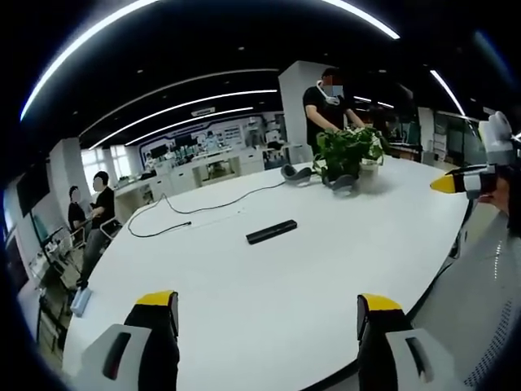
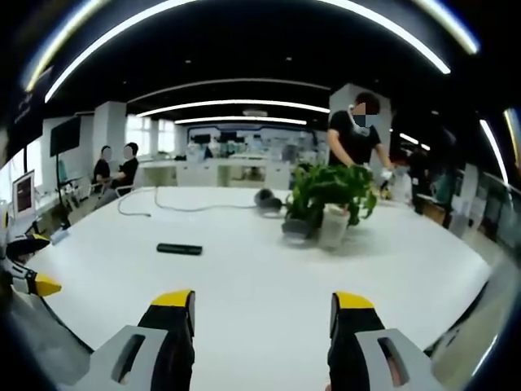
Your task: Press the specified remote control buttons in sequence, fully releasing each button before pressing the next.
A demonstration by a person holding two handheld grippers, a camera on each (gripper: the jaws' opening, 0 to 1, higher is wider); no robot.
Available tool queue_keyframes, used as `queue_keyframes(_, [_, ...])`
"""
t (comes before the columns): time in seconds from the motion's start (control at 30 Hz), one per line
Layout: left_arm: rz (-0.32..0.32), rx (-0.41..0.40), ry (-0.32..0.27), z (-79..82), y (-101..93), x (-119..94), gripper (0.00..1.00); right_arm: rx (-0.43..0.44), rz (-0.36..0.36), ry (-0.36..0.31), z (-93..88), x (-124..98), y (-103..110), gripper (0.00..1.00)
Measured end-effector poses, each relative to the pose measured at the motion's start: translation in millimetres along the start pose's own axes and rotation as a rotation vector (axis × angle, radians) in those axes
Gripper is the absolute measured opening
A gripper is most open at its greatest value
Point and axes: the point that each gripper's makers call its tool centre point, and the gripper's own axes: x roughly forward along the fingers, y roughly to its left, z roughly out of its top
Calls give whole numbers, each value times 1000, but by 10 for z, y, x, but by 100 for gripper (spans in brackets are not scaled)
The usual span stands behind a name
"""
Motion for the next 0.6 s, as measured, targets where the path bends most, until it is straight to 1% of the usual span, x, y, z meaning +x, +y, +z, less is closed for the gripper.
queue_keyframes(0.13, [-5, 0, -22, 51, -6, -12, 95, -8, 1, 14, -20, 10, 5, 65])
queue_keyframes(0.23, [-36, -12, -34, 91, -30, -4, 96, -14, 4, 22, -33, 18, 7, 65])
queue_keyframes(0.3, [-72, -15, -34, 110, -59, 11, 96, -11, 5, 20, -29, 16, 5, 65])
queue_keyframes(0.33, [-127, -25, -28, 120, -117, 32, 95, -9, 5, 19, -26, 15, 3, 65])
queue_keyframes(0.37, [-147, -36, -17, 121, -123, 48, 95, -7, 3, 19, -27, 16, -5, 65])
queue_keyframes(0.43, [-172, -32, -18, 180, -96, 101, 94, -6, -2, 21, -32, 16, -16, 64])
queue_keyframes(0.5, [-192, 17, -6, 231, -67, 185, 93, -7, -7, 21, -33, 14, -25, 64])
queue_keyframes(0.6, [-222, 117, 17, 300, -27, 309, 90, -4, -15, 19, -30, 12, -44, 63])
